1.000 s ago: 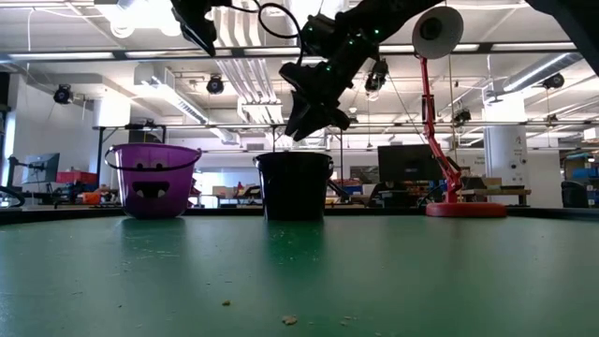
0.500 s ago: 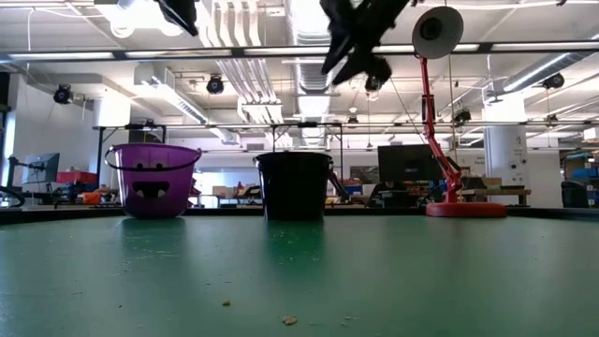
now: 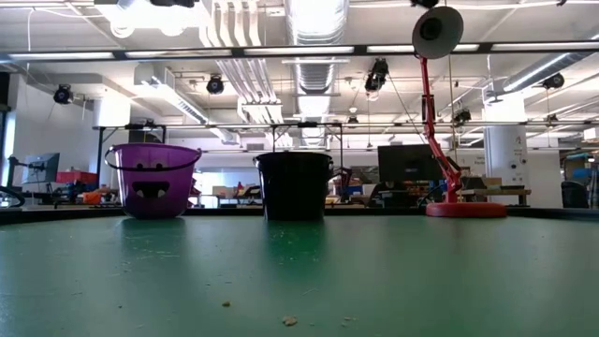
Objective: Sort candy
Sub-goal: Return to Home Position
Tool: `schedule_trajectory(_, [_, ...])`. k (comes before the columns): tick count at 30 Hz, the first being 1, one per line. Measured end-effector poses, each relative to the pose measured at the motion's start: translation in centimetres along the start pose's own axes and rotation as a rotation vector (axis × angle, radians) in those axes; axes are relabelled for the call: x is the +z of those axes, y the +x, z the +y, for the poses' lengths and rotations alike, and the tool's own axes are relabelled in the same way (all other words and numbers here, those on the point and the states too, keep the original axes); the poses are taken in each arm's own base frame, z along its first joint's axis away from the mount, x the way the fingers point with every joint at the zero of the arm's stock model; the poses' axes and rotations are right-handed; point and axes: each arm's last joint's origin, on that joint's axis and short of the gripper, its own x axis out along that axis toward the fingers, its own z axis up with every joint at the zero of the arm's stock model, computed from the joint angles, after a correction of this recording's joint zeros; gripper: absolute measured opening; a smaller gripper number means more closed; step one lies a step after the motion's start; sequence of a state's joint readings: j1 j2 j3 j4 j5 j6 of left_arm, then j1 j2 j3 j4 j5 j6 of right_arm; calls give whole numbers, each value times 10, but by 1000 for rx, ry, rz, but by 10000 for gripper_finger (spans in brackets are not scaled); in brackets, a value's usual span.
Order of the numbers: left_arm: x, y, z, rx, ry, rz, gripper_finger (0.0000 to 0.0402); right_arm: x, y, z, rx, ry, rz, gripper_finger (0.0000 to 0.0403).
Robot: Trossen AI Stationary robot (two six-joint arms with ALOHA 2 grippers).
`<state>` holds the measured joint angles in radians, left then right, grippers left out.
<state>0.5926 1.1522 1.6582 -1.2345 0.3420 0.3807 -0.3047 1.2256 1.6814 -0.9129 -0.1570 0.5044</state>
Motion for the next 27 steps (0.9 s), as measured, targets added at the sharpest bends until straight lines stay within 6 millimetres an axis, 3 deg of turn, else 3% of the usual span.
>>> schedule_trajectory(7, [-36, 19, -8, 4, -41, -93, 110, -7, -37, 11, 74, 5, -62, 132])
schedule_trajectory(11, [-54, 26, -13, 6, -70, -178, 110, -15, -50, 13, 84, 65, -37, 137])
schedule_trajectory(14, [-68, 29, -18, 14, -85, -230, 110, -22, -54, 16, 83, -4, -2, 139])
schedule_trajectory(20, [-96, 24, -31, 21, -128, -289, 110, -36, -62, 26, 154, -189, 31, 132])
schedule_trajectory(27, [-114, 5, -45, 41, -145, -403, 110, -50, -89, 28, 239, -300, -34, 127])
